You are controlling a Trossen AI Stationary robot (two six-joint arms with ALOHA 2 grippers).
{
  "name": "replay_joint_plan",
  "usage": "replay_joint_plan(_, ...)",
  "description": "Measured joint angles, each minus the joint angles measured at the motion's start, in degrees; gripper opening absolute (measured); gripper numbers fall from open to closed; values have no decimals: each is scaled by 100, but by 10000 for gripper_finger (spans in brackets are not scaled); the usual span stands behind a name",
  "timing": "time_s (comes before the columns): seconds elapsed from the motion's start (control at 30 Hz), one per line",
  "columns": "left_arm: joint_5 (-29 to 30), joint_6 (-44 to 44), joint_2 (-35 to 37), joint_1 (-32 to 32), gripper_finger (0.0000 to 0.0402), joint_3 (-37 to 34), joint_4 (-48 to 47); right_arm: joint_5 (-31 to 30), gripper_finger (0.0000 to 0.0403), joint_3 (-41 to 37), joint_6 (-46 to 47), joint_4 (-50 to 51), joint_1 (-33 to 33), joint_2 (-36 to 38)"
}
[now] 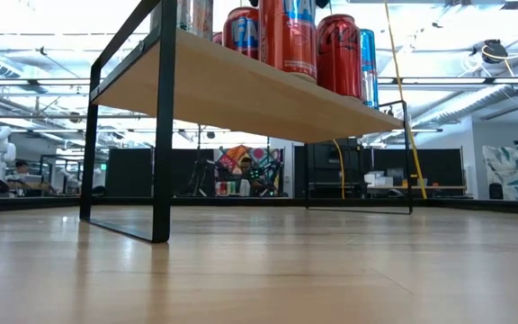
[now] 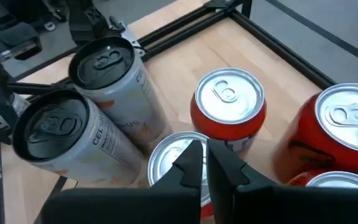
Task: Place canned beverage on shelf
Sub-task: Adjust the orange soda can
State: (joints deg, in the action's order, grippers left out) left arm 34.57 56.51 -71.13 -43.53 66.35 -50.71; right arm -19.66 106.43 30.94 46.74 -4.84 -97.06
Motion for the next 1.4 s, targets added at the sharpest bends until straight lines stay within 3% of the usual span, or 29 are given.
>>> replay_joint_plan(0.33, -2, 19, 0, 0, 61, 0, -1, 127, 0, 0, 179, 17, -666, 289)
replay_joint_plan(0.63, -7, 13, 0, 0, 61, 0, -3, -1107, 0, 5, 1294, 942, -1918, 178)
replay_joint_plan(0.77, -7, -12, 0, 0, 61, 0, -3, -1324, 0, -17, 1790, 1357, -2281, -140)
replay_joint_plan(1.03, -44, -184, 0, 0, 61, 0, -6, -1012, 0, -96, 2231, 1903, -2171, -582)
replay_joint_plan(1.4, -148, -144, 0, -22, 61, 0, 28, -1012, 0, -96, 1757, 1777, -1910, -594)
